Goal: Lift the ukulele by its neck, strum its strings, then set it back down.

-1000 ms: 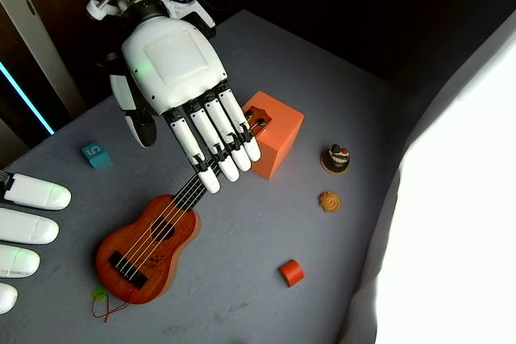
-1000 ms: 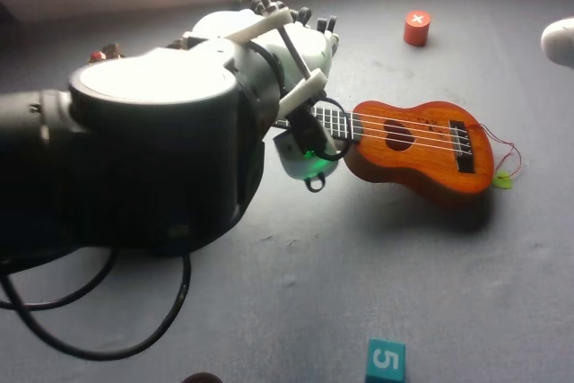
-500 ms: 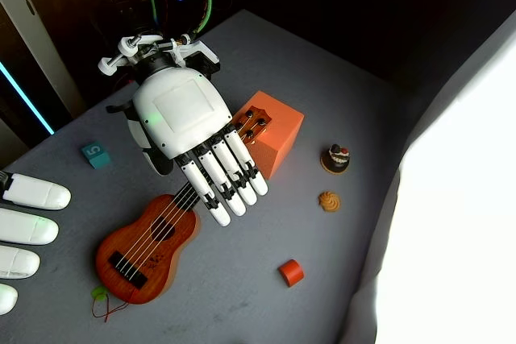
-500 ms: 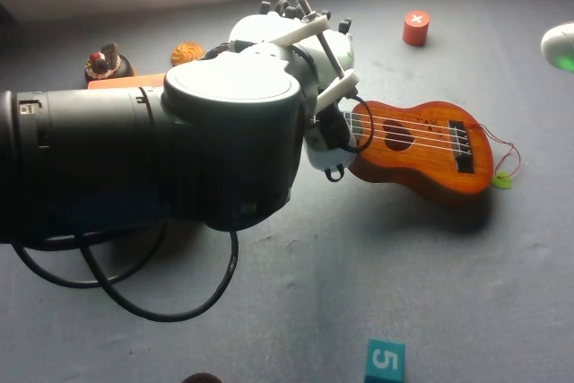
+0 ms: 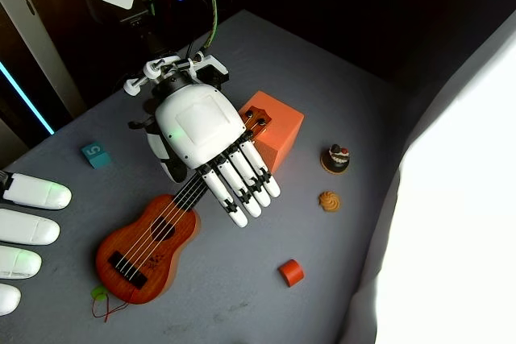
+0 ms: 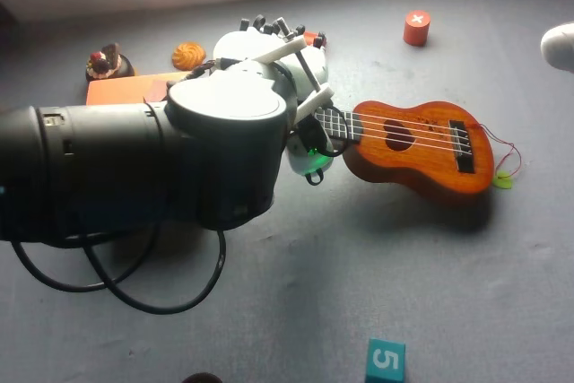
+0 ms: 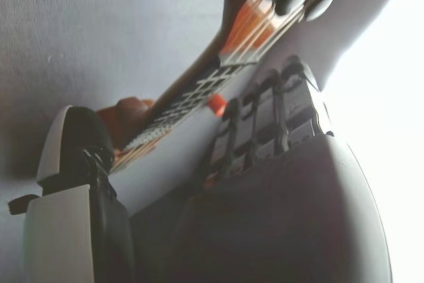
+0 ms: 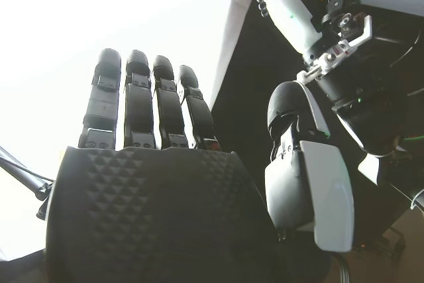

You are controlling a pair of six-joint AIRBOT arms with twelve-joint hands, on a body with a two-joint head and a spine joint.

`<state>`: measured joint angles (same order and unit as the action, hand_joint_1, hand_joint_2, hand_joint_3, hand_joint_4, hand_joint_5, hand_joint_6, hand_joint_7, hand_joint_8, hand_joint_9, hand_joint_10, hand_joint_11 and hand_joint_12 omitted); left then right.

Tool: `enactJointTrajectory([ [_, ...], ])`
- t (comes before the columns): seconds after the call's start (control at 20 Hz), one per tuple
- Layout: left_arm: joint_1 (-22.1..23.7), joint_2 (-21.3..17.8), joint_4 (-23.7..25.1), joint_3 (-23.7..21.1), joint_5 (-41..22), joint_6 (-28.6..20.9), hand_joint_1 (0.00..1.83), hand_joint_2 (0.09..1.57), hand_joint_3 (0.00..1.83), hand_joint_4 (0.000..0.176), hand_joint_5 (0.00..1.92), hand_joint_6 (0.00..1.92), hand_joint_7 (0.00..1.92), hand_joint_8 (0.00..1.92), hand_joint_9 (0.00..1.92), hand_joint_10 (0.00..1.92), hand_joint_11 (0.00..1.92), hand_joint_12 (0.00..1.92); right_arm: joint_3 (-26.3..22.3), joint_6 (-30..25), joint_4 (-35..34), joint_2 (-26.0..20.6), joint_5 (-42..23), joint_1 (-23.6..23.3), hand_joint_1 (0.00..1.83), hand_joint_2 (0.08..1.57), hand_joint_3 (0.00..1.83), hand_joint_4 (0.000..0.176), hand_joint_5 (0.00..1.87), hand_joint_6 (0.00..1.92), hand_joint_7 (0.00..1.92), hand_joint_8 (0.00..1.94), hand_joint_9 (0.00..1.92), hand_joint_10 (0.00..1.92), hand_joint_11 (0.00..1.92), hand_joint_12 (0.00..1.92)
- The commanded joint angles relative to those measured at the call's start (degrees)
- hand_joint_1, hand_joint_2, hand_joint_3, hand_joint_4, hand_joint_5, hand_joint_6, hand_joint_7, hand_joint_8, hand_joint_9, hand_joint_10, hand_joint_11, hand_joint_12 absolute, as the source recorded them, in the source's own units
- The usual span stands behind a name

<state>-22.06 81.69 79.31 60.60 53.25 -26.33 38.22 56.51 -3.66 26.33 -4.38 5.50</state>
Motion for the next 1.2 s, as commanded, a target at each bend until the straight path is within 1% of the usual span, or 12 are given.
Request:
enactJointTrajectory([
  [0.0,0.1,0.5,5.4,0.5,0.1,-0.1,0.76,1.09,0.01,0.0,0.0,0.0,0.0,0.0,0.0,0.0,0.0,0.0,-0.1,-0.4,-0.3,-0.2,-6.9,-0.7,0.2,1.28,0.0,0.0,0.09,0.0,0.11,0.0,0.11,0.01,0.0,0.21],
  [0.1,-0.4,1.1,5.6,1.9,-0.5,-0.1,0.76,1.09,0.01,0.0,0.0,0.0,0.0,0.0,0.0,0.0,0.0,0.0,-0.1,-0.4,-0.3,-0.2,-6.9,-0.7,0.21,1.28,0.0,0.0,0.1,0.01,0.12,0.01,0.12,0.01,0.0,0.21],
  [0.25,-1.2,2.0,6.2,3.6,-1.6,-0.2,0.77,1.09,0.01,0.0,0.0,0.0,0.0,0.0,0.0,0.0,0.0,0.0,-0.1,-0.4,-0.3,-0.2,-6.8,-0.7,0.2,1.28,0.0,0.0,0.1,0.01,0.13,0.0,0.12,0.01,0.0,0.29],
  [0.4,-2.0,2.3,6.8,4.2,-1.8,-1.2,0.72,1.09,0.01,0.0,0.0,0.0,0.0,0.0,0.0,0.0,0.0,0.0,-0.1,-0.4,-0.3,-0.2,-6.8,-0.7,0.18,1.29,0.0,0.0,0.1,0.01,0.11,0.0,0.12,0.01,0.0,0.31],
  [0.45,-2.2,2.3,7.0,4.3,-1.8,-1.2,0.75,1.08,0.0,0.0,0.0,0.0,0.0,0.0,0.0,0.0,0.0,0.0,-0.1,-0.4,-0.3,-0.2,-6.8,-0.7,0.19,1.28,0.0,0.0,0.11,0.01,0.13,0.0,0.13,0.01,0.0,0.36],
  [0.55,-2.7,2.1,7.5,4.4,-2.1,-1.3,0.76,1.08,0.0,0.0,0.0,0.0,0.0,0.0,0.0,0.0,0.0,0.0,-0.1,-0.4,-0.3,-0.2,-6.8,-0.7,0.18,1.29,0.0,0.0,0.1,0.01,0.14,0.0,0.13,0.01,0.0,0.36],
  [0.8,-3.7,1.7,8.5,4.9,-2.6,-2.7,0.76,1.07,0.0,0.0,0.0,0.0,0.0,0.0,0.0,0.0,0.0,0.0,-0.1,-0.4,-0.3,-0.2,-6.8,-0.7,0.16,1.3,0.0,0.0,0.1,0.0,0.11,0.0,0.11,0.0,0.0,0.22],
  [0.85,-3.9,1.7,8.5,5.1,-2.8,-2.7,0.74,1.07,0.0,0.0,0.0,0.0,0.0,0.0,0.0,0.0,0.0,0.0,-0.1,-0.4,-0.3,-0.2,-6.8,-0.7,0.19,1.29,0.0,0.0,0.11,0.01,0.12,0.0,0.12,0.01,0.0,0.22],
  [0.9,-3.9,1.7,8.5,5.2,-2.8,-2.8,0.72,1.08,0.0,0.0,0.0,0.0,0.0,0.0,0.0,0.0,0.0,0.0,-0.1,-0.4,-0.3,-0.2,-6.8,-0.7,0.19,1.29,0.0,0.0,0.1,0.01,0.11,0.0,0.12,0.01,0.0,0.23],
  [0.95,-4.0,1.7,8.5,5.4,-3.0,-2.8,0.72,1.08,0.0,0.0,0.0,0.0,0.0,0.0,0.0,0.0,0.0,0.0,-0.1,-0.4,-0.3,-0.2,-6.8,-0.7,0.17,1.3,0.0,0.0,0.08,0.0,0.1,0.0,0.11,0.0,0.0,0.2],
  [1.05,-4.2,1.7,8.5,5.5,-3.0,-2.8,0.73,1.08,0.0,0.0,0.0,0.0,0.0,0.0,0.0,0.0,0.0,0.0,-0.1,-0.4,-0.3,-0.2,-6.8,-0.7,0.19,1.29,0.0,0.0,0.1,0.01,0.13,0.01,0.13,0.01,0.0,0.28],
  [1.15,-4.3,1.6,8.5,5.6,-3.0,-2.8,0.72,1.07,0.0,0.0,0.0,0.0,0.01,0.0,0.02,0.01,0.0,0.0,-0.1,-0.4,-0.3,-0.2,-6.8,-0.7,0.2,1.28,0.0,0.0,0.11,0.01,0.14,0.01,0.13,0.01,0.0,0.3],
])
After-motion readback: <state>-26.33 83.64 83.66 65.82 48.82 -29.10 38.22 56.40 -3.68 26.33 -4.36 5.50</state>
